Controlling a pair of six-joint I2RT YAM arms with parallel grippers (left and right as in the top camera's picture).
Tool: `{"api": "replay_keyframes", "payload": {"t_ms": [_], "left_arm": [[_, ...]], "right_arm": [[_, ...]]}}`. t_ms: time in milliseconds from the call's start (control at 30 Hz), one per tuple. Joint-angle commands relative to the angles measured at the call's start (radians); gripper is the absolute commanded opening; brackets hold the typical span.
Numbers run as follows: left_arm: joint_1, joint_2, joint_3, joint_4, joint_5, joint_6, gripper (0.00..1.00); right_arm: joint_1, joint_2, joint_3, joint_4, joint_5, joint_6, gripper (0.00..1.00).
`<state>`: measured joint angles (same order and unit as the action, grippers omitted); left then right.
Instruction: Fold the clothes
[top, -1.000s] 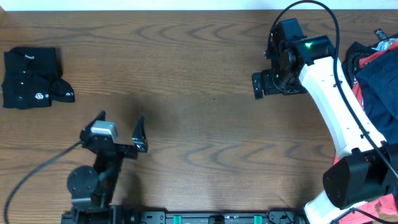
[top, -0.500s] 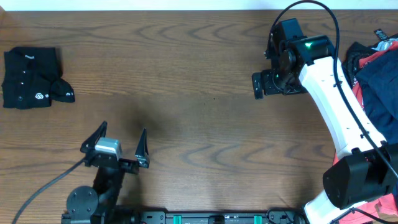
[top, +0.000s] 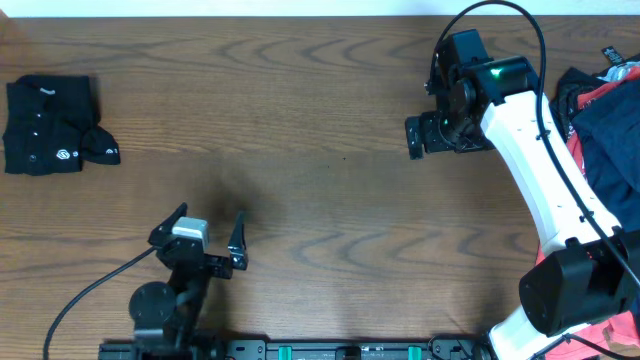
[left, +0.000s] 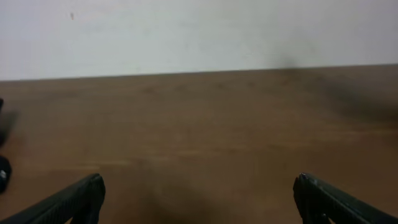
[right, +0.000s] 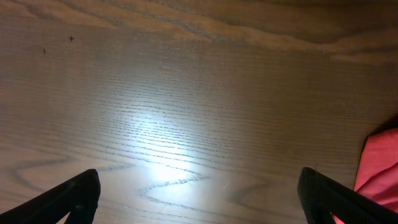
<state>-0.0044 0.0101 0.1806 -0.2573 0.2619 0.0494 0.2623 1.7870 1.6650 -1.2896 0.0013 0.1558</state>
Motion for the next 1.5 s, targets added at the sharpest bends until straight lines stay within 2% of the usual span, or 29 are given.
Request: {"api": "replay_keyframes", "payload": {"t_ms": [0,433,1100,1167,1333,1467], "left_arm": [[-0.006,-0.009,-0.039,0.036,-0.009,-0.006,0.98],[-0.006,-0.009,-0.115,0.050,-0.038,-0.005,0.98],[-0.007,-0.009,-0.118,0.050,-0.109,0.000,0.98],[-0.007,-0.009,-0.118,0.050,-0.152,0.005,0.98],[-0.007,-0.009,-0.118,0.049,-0.390,0.007,0.98],[-0.007,-0.008,-0.118,0.050,-0.414,0.006,0.98]], "right_arm": [[0.019,-0.001,0.001,0.000,0.014,0.004,0.99],[0.019,-0.001,0.001,0.000,0.014,0.004,0.99],[0.019,-0.001,0.001,0.000,0.014,0.004,0.99],[0.019,-0.001,0.001,0.000,0.014,0.004,0.99],[0.019,-0.001,0.001,0.000,0.014,0.004,0.99],[0.019,-0.001,0.001,0.000,0.014,0.004,0.99]]}}
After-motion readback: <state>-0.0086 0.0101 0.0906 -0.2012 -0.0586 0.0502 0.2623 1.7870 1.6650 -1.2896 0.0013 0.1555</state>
